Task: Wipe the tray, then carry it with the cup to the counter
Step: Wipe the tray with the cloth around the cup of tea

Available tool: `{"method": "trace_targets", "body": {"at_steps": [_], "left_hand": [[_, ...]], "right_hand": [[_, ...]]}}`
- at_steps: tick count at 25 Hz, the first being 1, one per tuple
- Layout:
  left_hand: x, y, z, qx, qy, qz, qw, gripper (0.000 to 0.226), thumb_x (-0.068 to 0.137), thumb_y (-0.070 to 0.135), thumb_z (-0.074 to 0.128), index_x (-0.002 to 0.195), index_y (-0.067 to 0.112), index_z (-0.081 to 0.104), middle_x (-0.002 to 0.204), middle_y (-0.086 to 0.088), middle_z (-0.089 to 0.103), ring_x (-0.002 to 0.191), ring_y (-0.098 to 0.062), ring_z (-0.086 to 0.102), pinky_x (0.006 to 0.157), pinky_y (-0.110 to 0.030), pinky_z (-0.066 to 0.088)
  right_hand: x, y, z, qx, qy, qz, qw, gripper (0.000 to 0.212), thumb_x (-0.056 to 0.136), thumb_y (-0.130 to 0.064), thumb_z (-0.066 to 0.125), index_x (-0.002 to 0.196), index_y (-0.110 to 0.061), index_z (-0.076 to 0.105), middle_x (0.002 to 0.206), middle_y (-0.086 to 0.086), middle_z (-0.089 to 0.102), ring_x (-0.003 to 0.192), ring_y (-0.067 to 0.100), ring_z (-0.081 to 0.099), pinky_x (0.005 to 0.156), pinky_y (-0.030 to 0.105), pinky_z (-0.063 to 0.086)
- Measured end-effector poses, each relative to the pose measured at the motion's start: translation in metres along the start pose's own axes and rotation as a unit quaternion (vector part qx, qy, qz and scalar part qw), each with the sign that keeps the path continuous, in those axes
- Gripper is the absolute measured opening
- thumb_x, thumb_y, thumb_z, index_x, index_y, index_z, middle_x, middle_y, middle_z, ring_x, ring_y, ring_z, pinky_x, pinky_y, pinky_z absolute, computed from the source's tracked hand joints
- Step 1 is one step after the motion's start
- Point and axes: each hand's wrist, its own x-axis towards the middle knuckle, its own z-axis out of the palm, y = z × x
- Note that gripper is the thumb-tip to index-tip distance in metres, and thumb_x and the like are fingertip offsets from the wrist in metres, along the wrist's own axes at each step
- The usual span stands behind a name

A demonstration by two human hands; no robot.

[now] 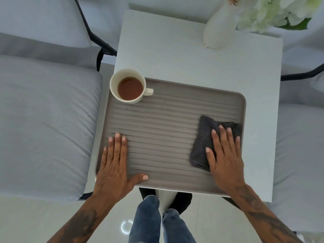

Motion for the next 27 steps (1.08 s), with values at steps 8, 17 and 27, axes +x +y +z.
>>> {"method": "trace_targets", "body": {"at_steps": [8, 17, 27], "left_hand": [[0.001, 0.003, 0.000, 0.013, -0.009, 0.005, 1.000, 0.125, 0.071, 0.091, 0.024, 0.153, -0.002, 0.006, 0.163, -0.021, 0.000, 0.151, -0.035, -0.002, 0.121, -0.052, 0.011], [0.001, 0.005, -0.003, 0.008, -0.004, -0.004, 1.000, 0.124, 0.071, 0.091, 0.022, 0.154, 0.000, 0.007, 0.164, -0.018, 0.001, 0.152, -0.033, 0.000, 0.121, -0.052, 0.014], [0.002, 0.007, -0.002, 0.019, -0.013, -0.005, 1.000, 0.124, 0.072, 0.090, 0.019, 0.152, -0.004, 0.008, 0.163, -0.022, 0.001, 0.151, -0.037, 0.000, 0.120, -0.054, 0.014]], "right_hand": [[0.051, -0.159, -0.003, 0.097, 0.050, -0.076, 0.991, 0.053, 0.095, -0.027, 0.043, 0.146, -0.012, 0.042, 0.156, 0.010, 0.036, 0.147, 0.036, 0.023, 0.118, 0.059, 0.019], [0.036, -0.073, -0.007, 0.024, 0.031, -0.064, 0.997, 0.055, 0.100, -0.044, 0.035, 0.149, -0.020, 0.036, 0.158, 0.005, 0.033, 0.149, 0.028, 0.021, 0.120, 0.055, 0.018], [0.057, -0.160, -0.007, 0.094, 0.040, -0.025, 0.994, 0.054, 0.099, -0.035, 0.036, 0.148, -0.012, 0.037, 0.158, 0.009, 0.031, 0.149, 0.034, 0.017, 0.120, 0.058, 0.013]]}}
